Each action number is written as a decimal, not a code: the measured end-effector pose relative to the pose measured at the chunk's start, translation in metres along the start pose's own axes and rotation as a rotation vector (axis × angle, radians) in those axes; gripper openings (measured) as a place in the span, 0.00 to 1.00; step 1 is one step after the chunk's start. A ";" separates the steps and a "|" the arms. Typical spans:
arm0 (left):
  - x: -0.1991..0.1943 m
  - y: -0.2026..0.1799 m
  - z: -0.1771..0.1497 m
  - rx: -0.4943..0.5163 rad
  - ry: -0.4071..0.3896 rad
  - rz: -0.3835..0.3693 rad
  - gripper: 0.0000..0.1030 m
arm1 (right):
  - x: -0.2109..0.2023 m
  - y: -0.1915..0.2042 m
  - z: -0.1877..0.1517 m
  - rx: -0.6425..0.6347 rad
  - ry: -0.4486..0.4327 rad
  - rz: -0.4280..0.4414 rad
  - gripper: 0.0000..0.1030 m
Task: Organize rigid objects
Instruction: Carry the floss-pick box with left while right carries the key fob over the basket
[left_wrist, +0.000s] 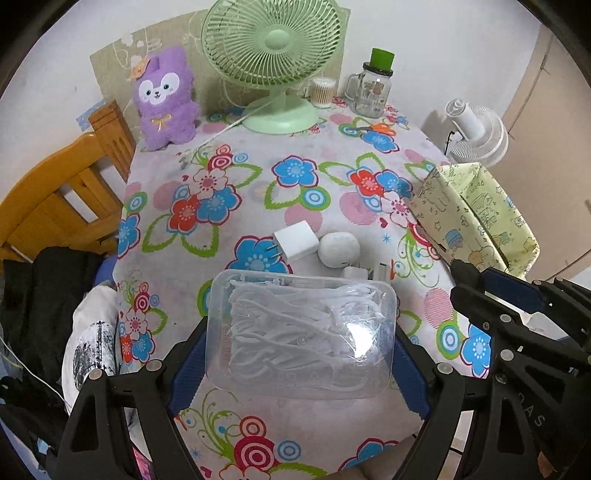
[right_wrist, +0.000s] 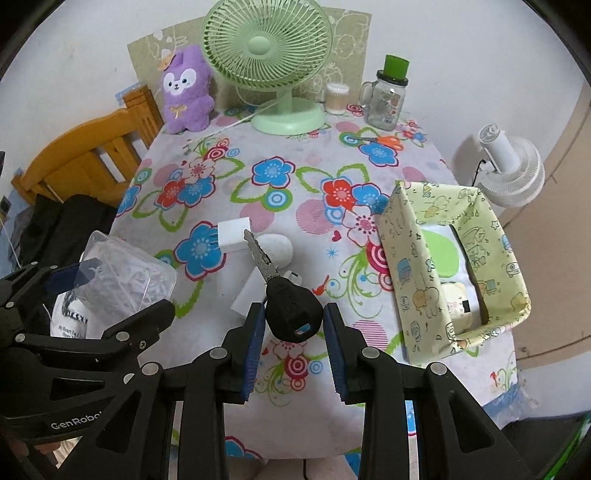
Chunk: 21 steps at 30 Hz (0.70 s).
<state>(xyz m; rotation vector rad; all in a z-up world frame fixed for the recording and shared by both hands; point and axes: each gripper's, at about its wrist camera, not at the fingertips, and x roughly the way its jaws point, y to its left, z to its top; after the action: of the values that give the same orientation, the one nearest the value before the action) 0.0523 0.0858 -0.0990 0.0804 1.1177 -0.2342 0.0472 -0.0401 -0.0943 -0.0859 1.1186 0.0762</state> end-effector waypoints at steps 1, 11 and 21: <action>-0.001 -0.001 0.000 0.001 -0.004 0.001 0.86 | -0.001 -0.001 0.000 0.004 -0.005 0.001 0.34; -0.006 -0.023 0.009 -0.006 -0.028 0.036 0.86 | -0.007 -0.025 0.003 0.003 -0.035 0.039 0.34; -0.001 -0.070 0.035 -0.064 -0.039 0.047 0.86 | -0.008 -0.079 0.021 -0.037 -0.051 0.076 0.34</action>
<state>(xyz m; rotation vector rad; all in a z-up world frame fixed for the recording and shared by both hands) 0.0664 0.0120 -0.0788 0.0450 1.0826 -0.1572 0.0708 -0.1161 -0.0751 -0.0746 1.0694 0.1662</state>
